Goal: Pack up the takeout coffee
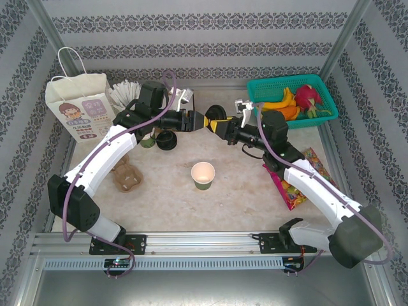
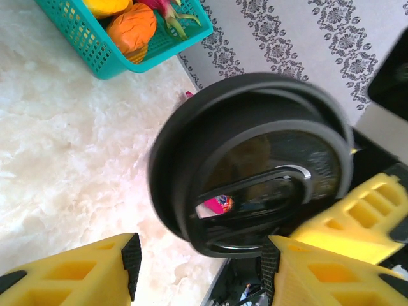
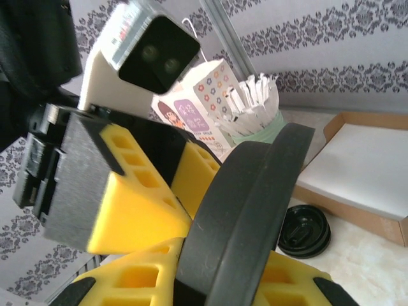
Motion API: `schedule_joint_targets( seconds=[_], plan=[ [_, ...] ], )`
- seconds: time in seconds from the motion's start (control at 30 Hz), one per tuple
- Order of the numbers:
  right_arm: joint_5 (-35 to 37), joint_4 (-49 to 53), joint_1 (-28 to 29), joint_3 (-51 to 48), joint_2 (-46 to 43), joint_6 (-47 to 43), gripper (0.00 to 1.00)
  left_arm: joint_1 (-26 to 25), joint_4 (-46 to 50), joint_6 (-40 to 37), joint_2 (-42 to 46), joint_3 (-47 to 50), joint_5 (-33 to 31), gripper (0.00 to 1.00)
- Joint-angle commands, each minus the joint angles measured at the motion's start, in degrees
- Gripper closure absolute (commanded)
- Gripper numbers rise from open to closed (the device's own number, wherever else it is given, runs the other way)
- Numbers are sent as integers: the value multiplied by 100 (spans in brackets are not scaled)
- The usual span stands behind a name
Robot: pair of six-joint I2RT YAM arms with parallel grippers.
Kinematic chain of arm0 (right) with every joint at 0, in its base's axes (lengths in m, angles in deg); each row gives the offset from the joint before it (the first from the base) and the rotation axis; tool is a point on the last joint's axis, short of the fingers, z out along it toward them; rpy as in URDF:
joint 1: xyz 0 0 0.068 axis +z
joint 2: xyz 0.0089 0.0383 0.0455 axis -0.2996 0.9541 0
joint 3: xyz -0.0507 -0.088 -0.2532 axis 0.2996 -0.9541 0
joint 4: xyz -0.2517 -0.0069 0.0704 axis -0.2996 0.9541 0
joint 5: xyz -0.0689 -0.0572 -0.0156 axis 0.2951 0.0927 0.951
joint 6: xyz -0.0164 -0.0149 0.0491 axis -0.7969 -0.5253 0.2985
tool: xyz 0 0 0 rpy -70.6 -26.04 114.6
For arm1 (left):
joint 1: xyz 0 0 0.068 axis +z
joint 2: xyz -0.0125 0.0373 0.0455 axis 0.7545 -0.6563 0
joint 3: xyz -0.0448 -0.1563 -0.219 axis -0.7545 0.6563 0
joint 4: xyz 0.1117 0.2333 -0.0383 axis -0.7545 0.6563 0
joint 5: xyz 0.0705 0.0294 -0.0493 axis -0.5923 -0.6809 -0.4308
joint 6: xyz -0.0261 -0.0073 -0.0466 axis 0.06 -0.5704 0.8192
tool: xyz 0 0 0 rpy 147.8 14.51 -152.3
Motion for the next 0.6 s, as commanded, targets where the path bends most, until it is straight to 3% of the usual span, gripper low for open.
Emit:
schedule_joint_targets(
  seconds=[0.0, 0.57],
  plan=[
    [151, -361, 73, 2, -180, -117, 84, 24, -218, 138, -18, -37, 144, 47],
    [101, -352, 274, 57, 3, -189, 84, 28, -511, 358, -27, 18, 295, 70]
  ],
)
